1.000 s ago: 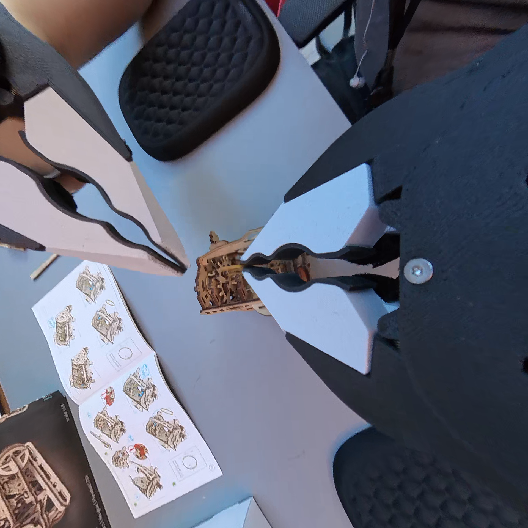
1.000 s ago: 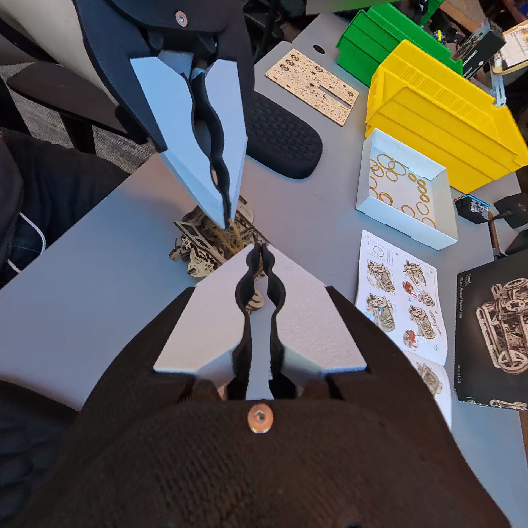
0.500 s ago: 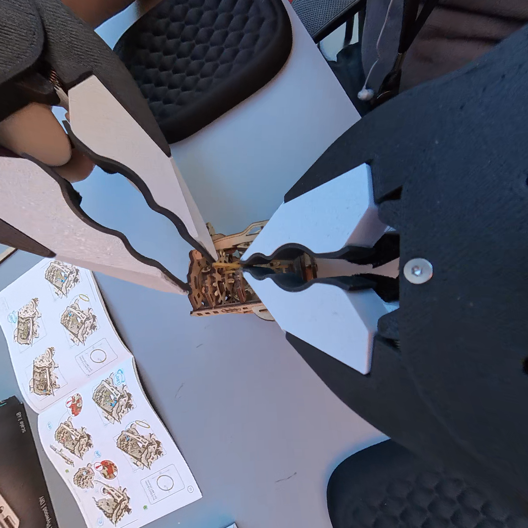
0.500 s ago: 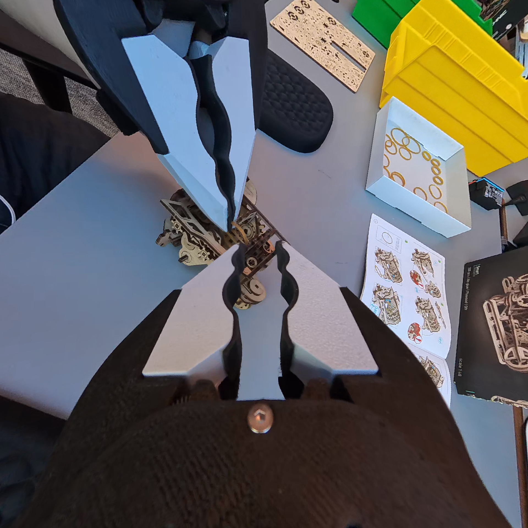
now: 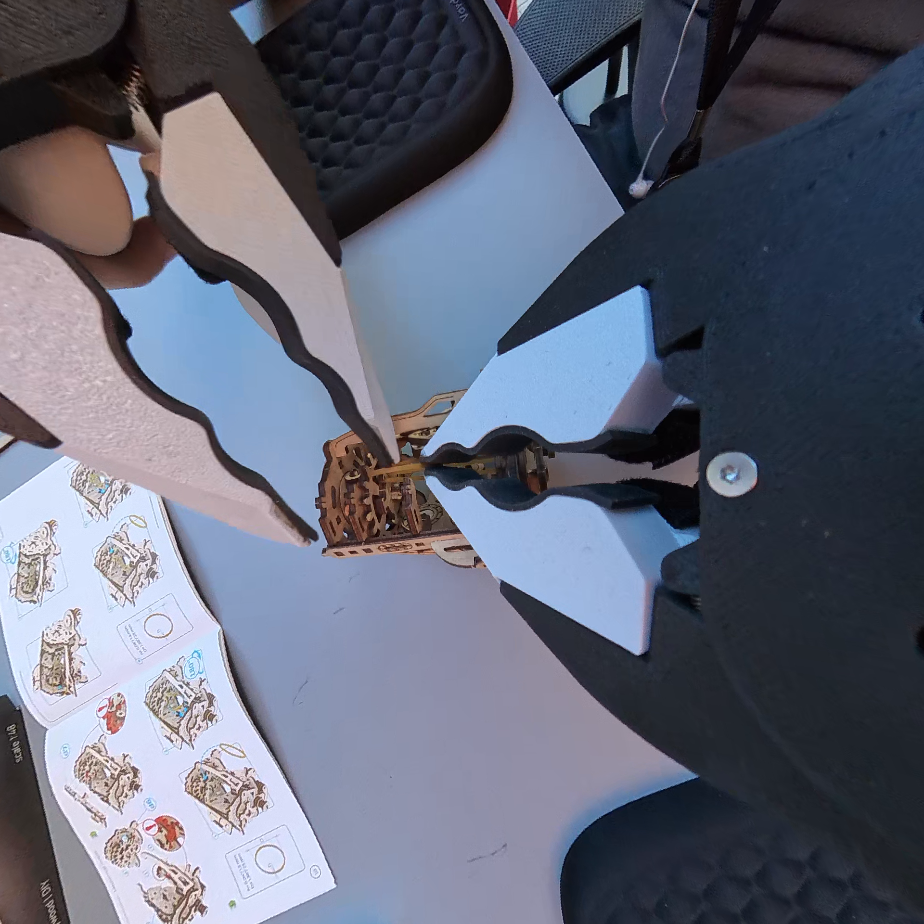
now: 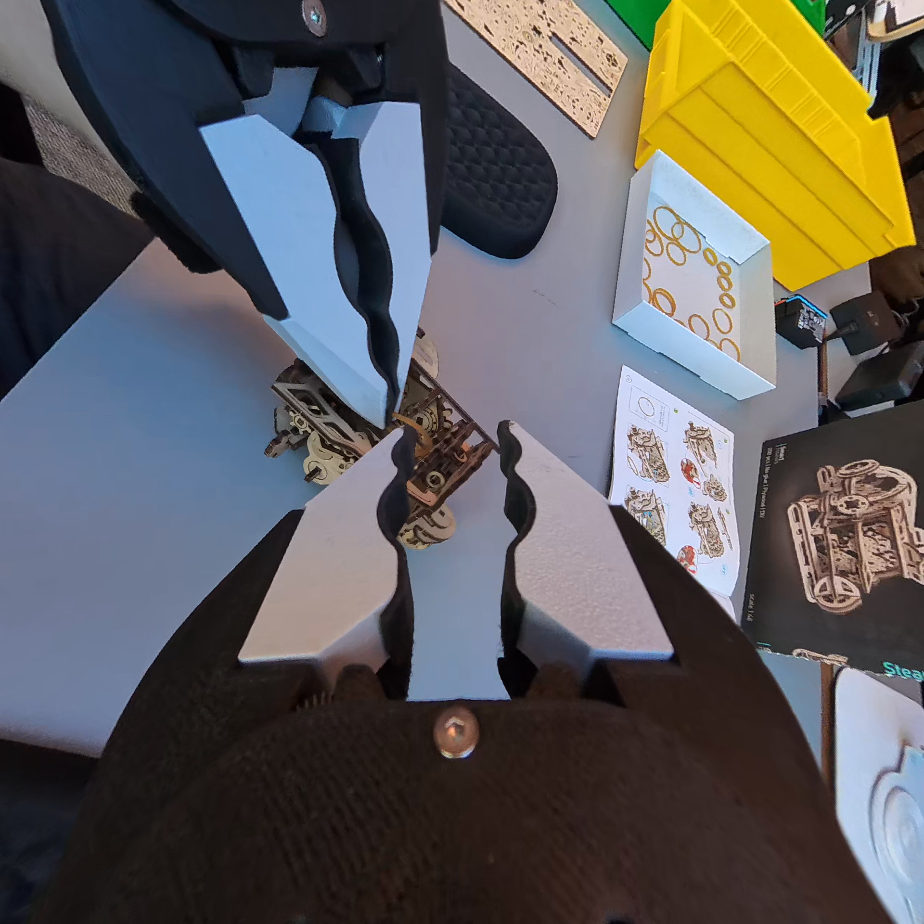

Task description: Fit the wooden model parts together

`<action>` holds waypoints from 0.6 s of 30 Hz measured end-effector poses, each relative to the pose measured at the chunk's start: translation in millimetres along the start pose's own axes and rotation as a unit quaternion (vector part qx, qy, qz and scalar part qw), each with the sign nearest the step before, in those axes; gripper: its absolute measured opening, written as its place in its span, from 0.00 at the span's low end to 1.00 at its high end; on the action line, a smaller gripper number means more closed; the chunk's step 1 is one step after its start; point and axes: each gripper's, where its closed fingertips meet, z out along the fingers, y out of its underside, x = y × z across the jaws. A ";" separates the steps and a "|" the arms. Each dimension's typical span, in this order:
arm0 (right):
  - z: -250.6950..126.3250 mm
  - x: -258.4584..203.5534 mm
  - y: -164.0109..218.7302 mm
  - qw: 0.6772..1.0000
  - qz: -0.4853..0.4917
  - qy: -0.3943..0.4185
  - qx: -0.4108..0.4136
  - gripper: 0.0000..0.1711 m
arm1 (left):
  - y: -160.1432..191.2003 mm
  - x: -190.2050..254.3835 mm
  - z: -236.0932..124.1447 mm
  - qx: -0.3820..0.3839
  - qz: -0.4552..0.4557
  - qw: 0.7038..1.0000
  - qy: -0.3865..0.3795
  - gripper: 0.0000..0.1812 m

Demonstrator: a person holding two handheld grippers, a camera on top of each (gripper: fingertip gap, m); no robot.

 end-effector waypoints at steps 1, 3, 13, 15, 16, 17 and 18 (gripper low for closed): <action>0.7 0.7 0.7 1.000 -0.007 0.010 -0.014 0.19 | -0.4 0.0 -0.3 0.001 0.000 1.000 0.000 0.00; 2.1 2.5 3.6 0.998 -0.037 0.036 -0.043 0.19 | -0.7 0.2 -0.9 0.001 -0.001 1.000 0.000 0.00; 3.5 6.0 7.1 0.989 -0.050 0.080 -0.114 0.21 | -8.8 6.2 -5.6 0.029 -0.019 0.999 0.027 0.00; -6.4 8.8 5.8 0.991 -0.037 0.072 -0.103 0.22 | -11.6 4.6 -9.3 0.041 -0.019 0.999 0.027 0.00; -11.9 10.4 3.5 0.994 -0.030 0.064 -0.087 0.23 | -13.3 4.3 -11.5 0.049 -0.021 0.998 0.031 0.00; -17.4 10.0 0.4 0.996 -0.026 0.050 -0.065 0.23 | -15.4 4.4 -14.2 0.058 -0.024 0.997 0.038 0.00; -22.6 6.5 -2.8 0.998 -0.028 0.027 -0.039 0.22 | -17.6 4.3 -17.5 0.068 -0.027 0.996 0.045 0.00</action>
